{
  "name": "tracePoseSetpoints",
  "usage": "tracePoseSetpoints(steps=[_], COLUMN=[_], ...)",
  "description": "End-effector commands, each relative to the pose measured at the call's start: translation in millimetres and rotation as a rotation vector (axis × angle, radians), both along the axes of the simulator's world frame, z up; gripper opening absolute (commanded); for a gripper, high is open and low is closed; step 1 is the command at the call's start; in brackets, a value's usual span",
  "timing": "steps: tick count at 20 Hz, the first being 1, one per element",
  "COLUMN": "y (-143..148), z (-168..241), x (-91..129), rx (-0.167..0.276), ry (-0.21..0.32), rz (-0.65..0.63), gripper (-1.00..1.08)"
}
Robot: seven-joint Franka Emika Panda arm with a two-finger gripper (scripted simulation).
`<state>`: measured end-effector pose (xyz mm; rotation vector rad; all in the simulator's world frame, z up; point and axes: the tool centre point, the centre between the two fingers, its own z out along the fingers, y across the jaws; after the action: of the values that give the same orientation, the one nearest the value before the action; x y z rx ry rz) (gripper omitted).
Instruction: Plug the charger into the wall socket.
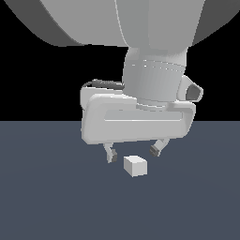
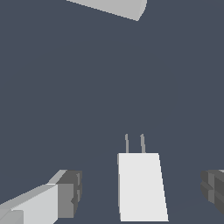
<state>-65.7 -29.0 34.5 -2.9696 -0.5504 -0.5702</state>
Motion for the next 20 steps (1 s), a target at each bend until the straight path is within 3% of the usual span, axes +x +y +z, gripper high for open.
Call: tracePoseSetpoints(steps=[1, 8, 9, 20], y=[0.0, 0.0, 0.0, 2.6], z=[-10.8, -23.0, -23.0, -22.3], x=[-0.3, -0.1, -0.1, -0.9], rx=[-0.001, 0.000, 0.000, 0.000], ry=[0.000, 0.000, 0.000, 0.001], rz=[0.001, 0.001, 0.001, 0.005], gripper=[1.00, 1.00, -1.00, -1.00])
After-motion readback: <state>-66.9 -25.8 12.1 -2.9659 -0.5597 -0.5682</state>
